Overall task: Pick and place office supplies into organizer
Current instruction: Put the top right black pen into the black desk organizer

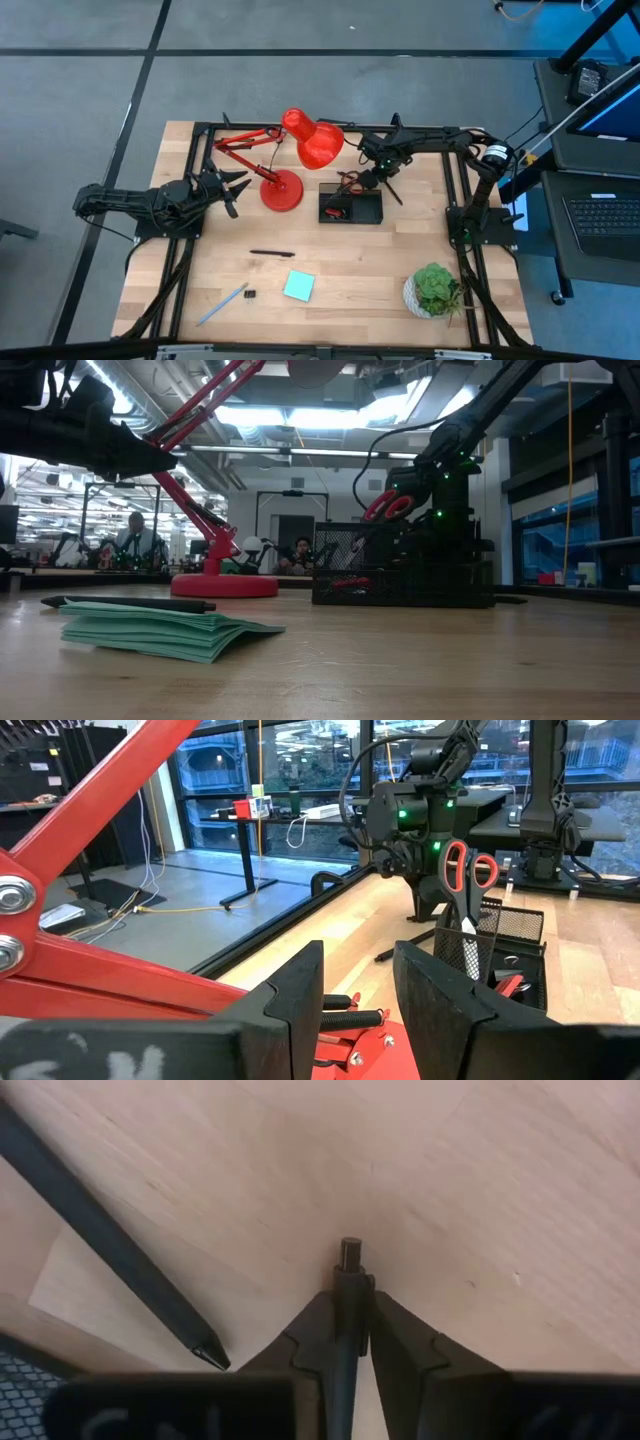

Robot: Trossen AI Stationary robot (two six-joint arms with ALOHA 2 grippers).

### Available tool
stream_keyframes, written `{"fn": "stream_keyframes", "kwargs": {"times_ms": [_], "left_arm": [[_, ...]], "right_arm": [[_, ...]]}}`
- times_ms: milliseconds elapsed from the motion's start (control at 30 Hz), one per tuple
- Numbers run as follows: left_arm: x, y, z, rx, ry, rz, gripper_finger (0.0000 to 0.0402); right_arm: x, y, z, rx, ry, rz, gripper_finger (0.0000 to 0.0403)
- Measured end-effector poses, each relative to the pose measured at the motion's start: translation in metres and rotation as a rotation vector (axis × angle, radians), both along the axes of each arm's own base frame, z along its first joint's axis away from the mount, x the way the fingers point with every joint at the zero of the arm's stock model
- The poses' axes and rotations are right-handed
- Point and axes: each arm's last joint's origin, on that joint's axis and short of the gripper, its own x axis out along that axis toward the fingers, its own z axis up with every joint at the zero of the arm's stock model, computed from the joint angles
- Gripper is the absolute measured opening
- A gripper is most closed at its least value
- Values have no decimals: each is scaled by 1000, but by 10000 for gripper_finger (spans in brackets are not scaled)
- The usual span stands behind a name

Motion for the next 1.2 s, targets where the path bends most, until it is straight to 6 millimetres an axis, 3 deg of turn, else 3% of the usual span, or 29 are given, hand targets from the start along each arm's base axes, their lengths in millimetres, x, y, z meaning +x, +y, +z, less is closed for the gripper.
{"fn": "stream_keyframes", "kwargs": {"times_ms": [433, 733, 1033, 1200], "left_arm": [[0, 0, 0, 0, 0, 0, 118], [0, 0, 0, 0, 1, 0, 118], [0, 0, 0, 0, 0, 0, 118], [0, 0, 0, 0, 0, 0, 118]], "right_arm": [[-1, 0, 1, -35, 26, 57, 54], [-2, 4, 22, -92, -27, 83, 54], [-2, 5, 30, -107, -49, 115, 54], [2, 3, 50, -144, -100, 140, 54]]}}
